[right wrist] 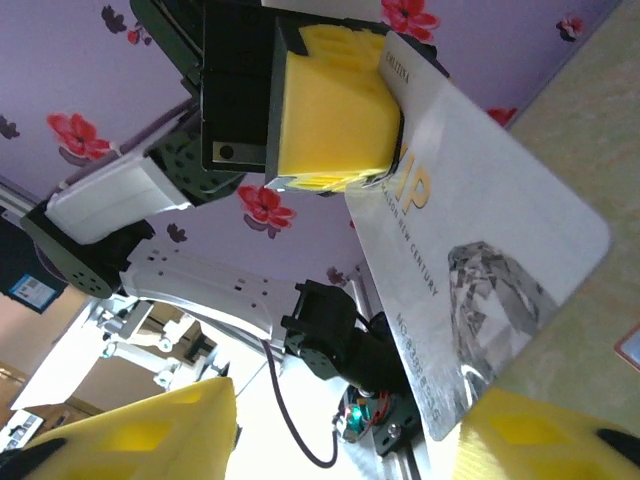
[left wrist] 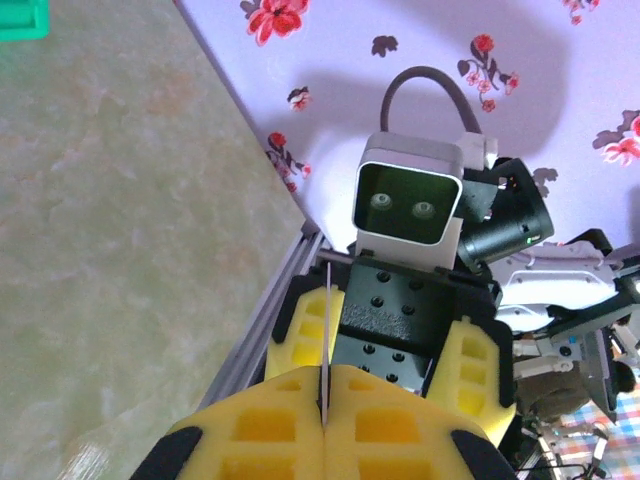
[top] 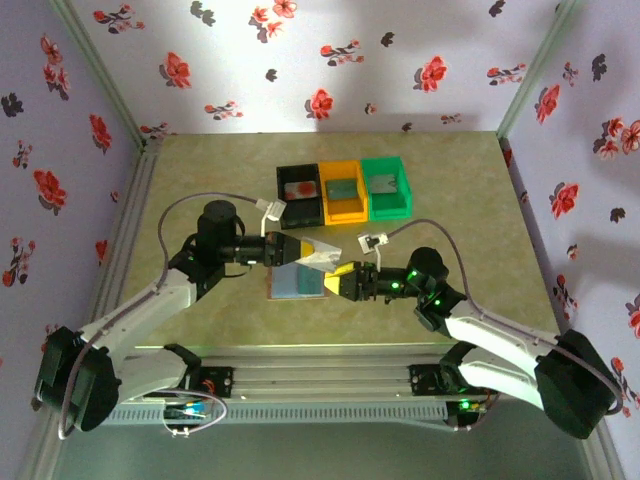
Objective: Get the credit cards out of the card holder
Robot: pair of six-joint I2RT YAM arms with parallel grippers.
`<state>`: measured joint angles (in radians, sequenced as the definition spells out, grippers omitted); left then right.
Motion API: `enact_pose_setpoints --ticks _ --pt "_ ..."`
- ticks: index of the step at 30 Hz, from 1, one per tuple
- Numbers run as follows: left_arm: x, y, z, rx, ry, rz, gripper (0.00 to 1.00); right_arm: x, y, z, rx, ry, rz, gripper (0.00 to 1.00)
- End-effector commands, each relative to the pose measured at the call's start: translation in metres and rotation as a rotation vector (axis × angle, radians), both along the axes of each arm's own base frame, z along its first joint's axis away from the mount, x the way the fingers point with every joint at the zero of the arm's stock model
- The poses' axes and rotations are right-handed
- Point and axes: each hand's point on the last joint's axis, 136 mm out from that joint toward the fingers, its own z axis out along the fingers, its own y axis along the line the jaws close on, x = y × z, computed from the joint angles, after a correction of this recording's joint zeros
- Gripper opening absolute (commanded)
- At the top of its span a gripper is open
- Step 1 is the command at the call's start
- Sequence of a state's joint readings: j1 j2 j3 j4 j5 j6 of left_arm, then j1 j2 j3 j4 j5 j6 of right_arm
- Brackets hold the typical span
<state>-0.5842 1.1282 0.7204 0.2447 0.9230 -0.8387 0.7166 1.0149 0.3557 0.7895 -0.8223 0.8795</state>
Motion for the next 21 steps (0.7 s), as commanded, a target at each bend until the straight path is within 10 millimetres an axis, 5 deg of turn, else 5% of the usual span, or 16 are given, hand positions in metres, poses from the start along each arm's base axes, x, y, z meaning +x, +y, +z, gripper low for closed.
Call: enact_pose_setpoints --ticks 1,21 --pt "-0.001 -0.006 0.011 -0.056 -0.017 -0.001 0.00 0.005 0.000 0.016 0.064 -0.051 -0.036 0.48" --pt "-0.005 -0.007 0.009 -0.099 -0.005 -0.001 0.00 0.023 -0.003 0.025 0.109 -0.058 -0.131 0.32"
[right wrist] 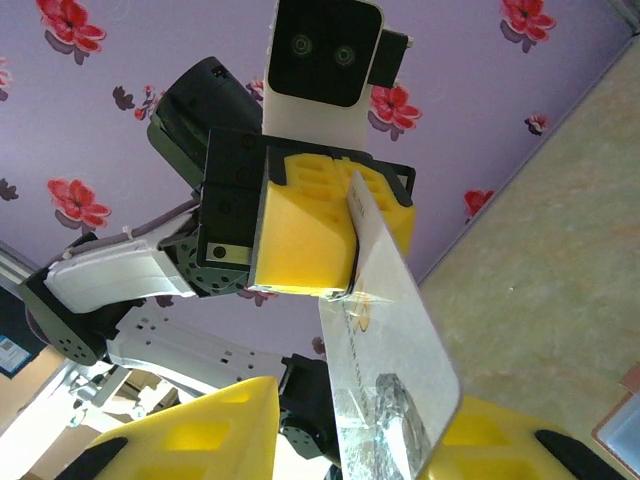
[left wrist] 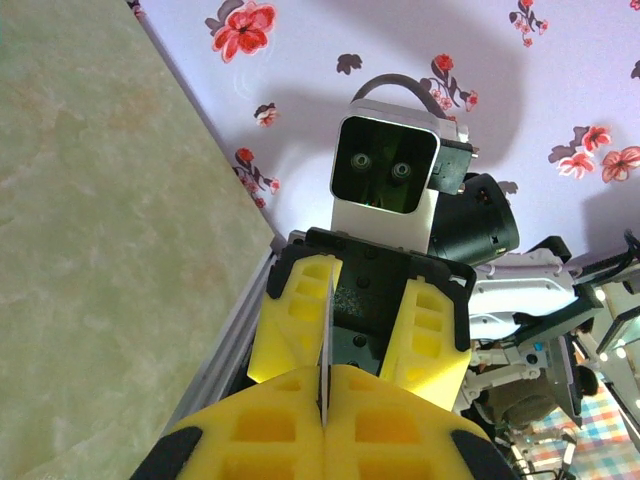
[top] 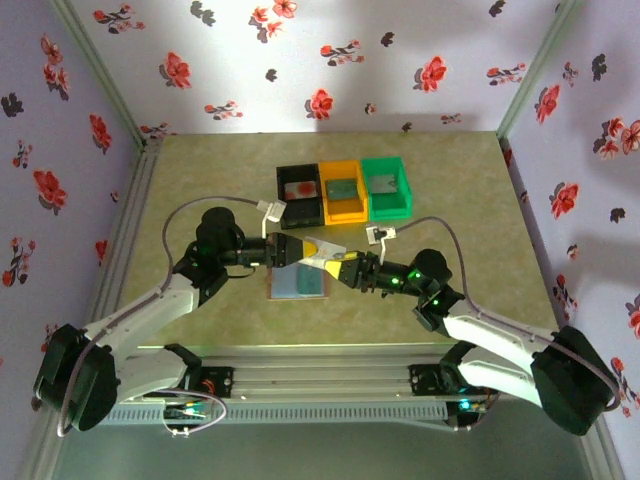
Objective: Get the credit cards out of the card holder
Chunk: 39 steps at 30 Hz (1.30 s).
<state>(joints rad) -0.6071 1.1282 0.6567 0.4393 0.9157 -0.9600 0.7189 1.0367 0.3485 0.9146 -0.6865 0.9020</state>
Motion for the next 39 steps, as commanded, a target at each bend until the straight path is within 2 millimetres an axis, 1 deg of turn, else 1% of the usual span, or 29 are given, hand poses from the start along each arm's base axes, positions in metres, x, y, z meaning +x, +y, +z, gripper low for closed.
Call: enact_pose_setpoints --ticks 1,4,9,12,13,15,18,19,20,22,23,26,30,32,34,35,36,39 --pt "0.000 -0.002 0.003 -0.025 -0.014 0.002 0.00 0.001 -0.001 0.009 0.036 -0.019 0.000 0.31" --pt "0.001 -0.003 0.002 -0.029 -0.012 0.001 0.00 0.001 0.000 0.009 0.036 -0.013 0.002 0.25" --pt "0.002 -0.003 0.002 -0.030 -0.012 0.002 0.00 0.002 0.001 0.006 0.026 -0.007 0.000 0.19" --pt "0.003 -0.004 0.002 -0.030 -0.010 0.002 0.00 0.004 0.000 0.007 0.026 -0.012 -0.010 0.13" --pt "0.002 -0.004 0.001 -0.029 -0.008 0.001 0.02 0.004 0.000 0.007 0.026 -0.014 -0.011 0.12" --pt "0.002 -0.004 0.001 -0.030 -0.008 0.001 0.08 0.004 0.000 0.007 0.023 -0.016 -0.014 0.08" --pt "0.002 -0.004 0.001 -0.030 -0.011 0.000 0.21 0.006 0.000 0.006 0.019 -0.018 -0.020 0.02" --pt "0.002 -0.004 0.002 -0.031 -0.013 -0.002 0.25 0.006 0.000 0.006 0.018 -0.020 -0.019 0.00" --pt "0.001 -0.004 0.002 -0.030 -0.016 -0.005 0.29 0.006 0.000 0.005 0.016 -0.018 -0.022 0.00" --pt "0.001 -0.004 0.003 -0.024 -0.024 -0.009 0.40 0.008 -0.001 0.005 0.012 -0.013 -0.029 0.00" --pt "0.001 -0.003 0.003 -0.016 -0.030 -0.010 0.45 0.011 -0.002 0.004 0.010 -0.010 -0.038 0.00" --pt "0.001 0.001 0.009 0.016 -0.063 -0.010 0.53 0.019 -0.009 0.004 0.004 0.004 -0.075 0.00" --pt "0.010 0.019 0.018 0.073 -0.122 0.039 0.67 0.037 -0.022 0.002 -0.041 0.027 -0.150 0.00" --pt "0.019 0.030 0.020 0.107 -0.147 0.092 0.78 0.050 -0.030 -0.003 -0.093 0.048 -0.212 0.00" --pt "0.028 0.044 0.019 0.169 -0.180 0.172 0.91 0.067 -0.041 -0.013 -0.177 0.088 -0.299 0.00" --pt "0.031 0.049 0.018 0.195 -0.193 0.204 0.94 0.073 -0.047 -0.016 -0.206 0.103 -0.331 0.00" --pt "0.036 0.056 0.019 0.228 -0.212 0.244 1.00 0.082 -0.054 -0.020 -0.240 0.126 -0.372 0.00" --pt "0.042 0.074 0.016 0.319 -0.255 0.333 1.00 0.102 -0.075 -0.027 -0.331 0.169 -0.470 0.00"
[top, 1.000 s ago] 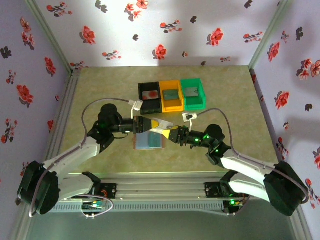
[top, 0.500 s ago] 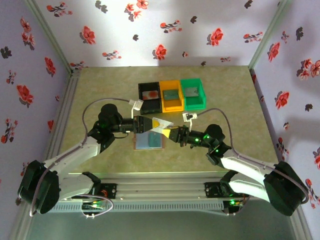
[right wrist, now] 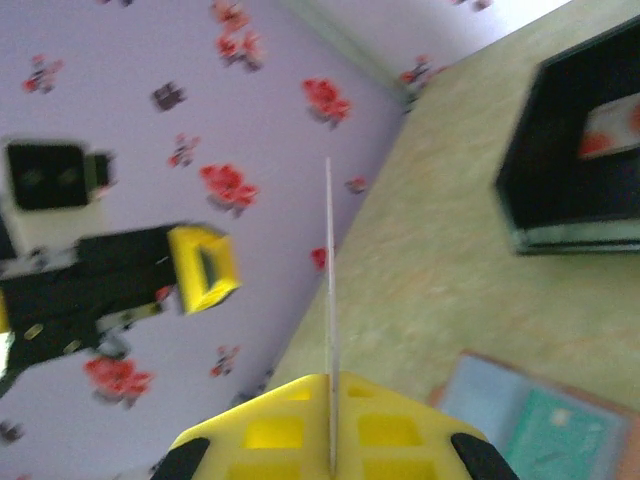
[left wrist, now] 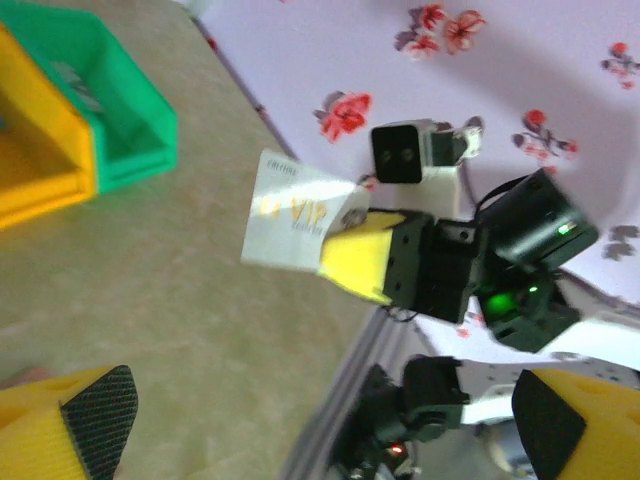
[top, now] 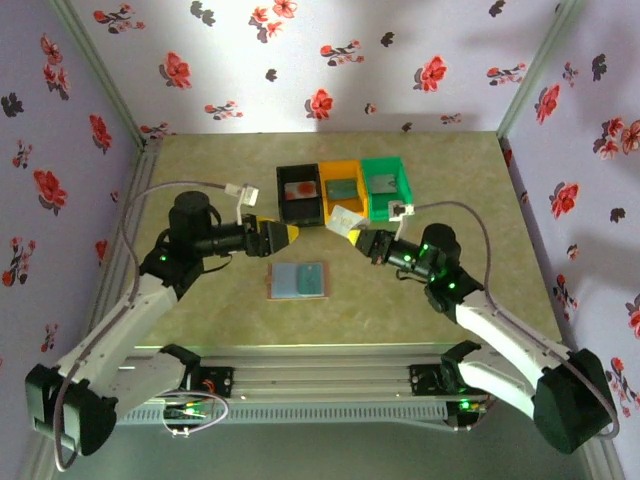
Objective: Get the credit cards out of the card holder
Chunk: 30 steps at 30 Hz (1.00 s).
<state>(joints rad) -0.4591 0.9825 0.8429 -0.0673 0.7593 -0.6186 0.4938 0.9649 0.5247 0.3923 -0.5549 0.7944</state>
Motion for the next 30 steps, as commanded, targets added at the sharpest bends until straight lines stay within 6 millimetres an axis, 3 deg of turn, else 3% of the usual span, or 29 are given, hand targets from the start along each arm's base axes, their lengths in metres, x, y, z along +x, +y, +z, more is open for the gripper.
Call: enact_pose_setpoints --ticks 1,7,15,20,30 --pt "0.009 0.027 -0.015 0.176 -0.056 0.137 1.00 0.024 -0.029 -0.019 -0.166 0.067 -0.144 0.00" --pt "0.032 0.072 -0.047 0.367 -0.041 0.407 1.00 0.064 -0.059 -0.029 -0.360 0.160 -0.287 0.00" --pt "0.034 0.096 -0.058 0.515 -0.025 0.484 1.00 0.129 -0.079 -0.033 -0.495 0.247 -0.353 0.00" --pt "0.035 0.109 -0.065 0.594 -0.029 0.522 1.00 0.172 -0.100 -0.054 -0.620 0.311 -0.413 0.00" --pt "0.037 0.118 -0.072 0.654 -0.039 0.550 1.00 0.226 -0.097 -0.102 -0.757 0.403 -0.307 0.00"
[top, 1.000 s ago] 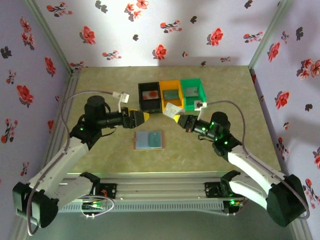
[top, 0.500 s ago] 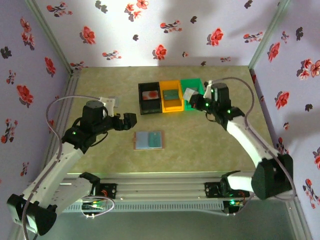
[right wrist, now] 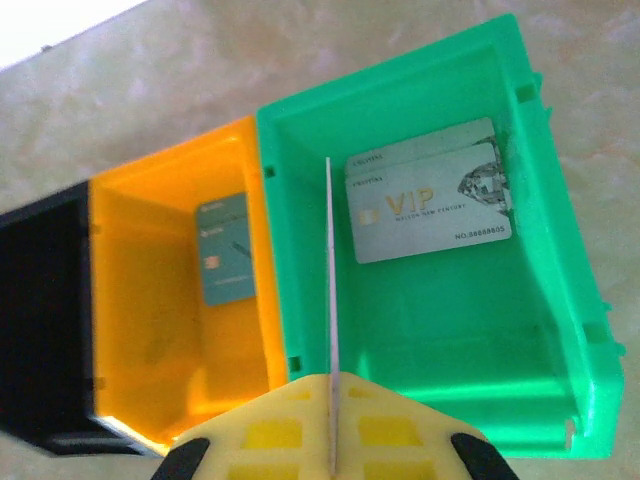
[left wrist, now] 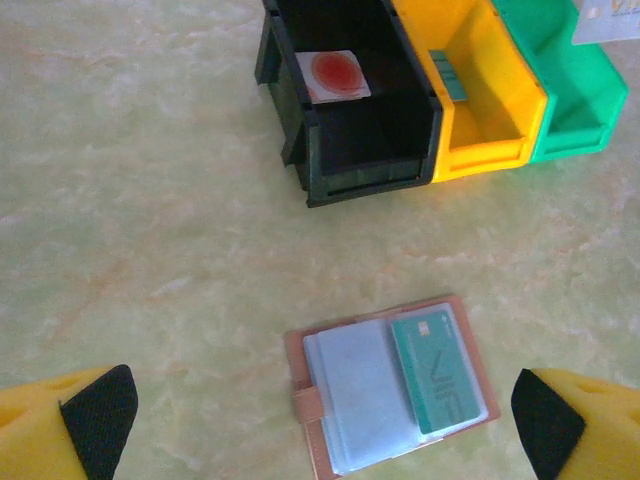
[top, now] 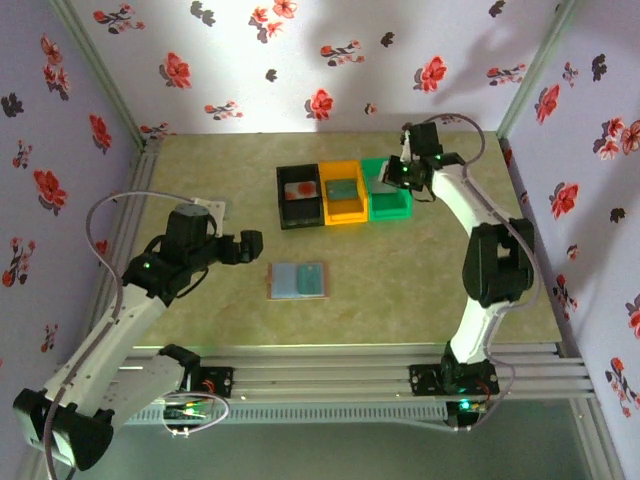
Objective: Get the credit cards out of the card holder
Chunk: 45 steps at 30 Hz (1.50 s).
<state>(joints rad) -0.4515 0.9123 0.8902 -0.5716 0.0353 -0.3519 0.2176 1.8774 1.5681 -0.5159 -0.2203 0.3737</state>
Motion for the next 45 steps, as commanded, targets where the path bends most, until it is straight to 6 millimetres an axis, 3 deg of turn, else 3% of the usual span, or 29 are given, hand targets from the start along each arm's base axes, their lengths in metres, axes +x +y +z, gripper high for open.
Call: enact_pose_setpoints --ticks 1,13,18,45 --pt "0.003 0.007 0.006 0.045 -0.020 0.014 1.00 0.003 0.000 -0.012 -0.052 0.046 0.060 0.00" --pt "0.006 0.012 -0.001 0.091 -0.009 0.027 1.00 0.031 0.004 -0.049 -0.004 0.129 0.102 0.00" --pt "0.008 0.014 -0.003 0.104 -0.006 0.037 1.00 0.038 0.012 -0.051 0.040 0.112 0.124 0.00" --pt "0.009 0.016 -0.009 0.135 0.007 0.036 1.00 0.048 0.008 -0.081 0.127 0.207 0.153 0.02"
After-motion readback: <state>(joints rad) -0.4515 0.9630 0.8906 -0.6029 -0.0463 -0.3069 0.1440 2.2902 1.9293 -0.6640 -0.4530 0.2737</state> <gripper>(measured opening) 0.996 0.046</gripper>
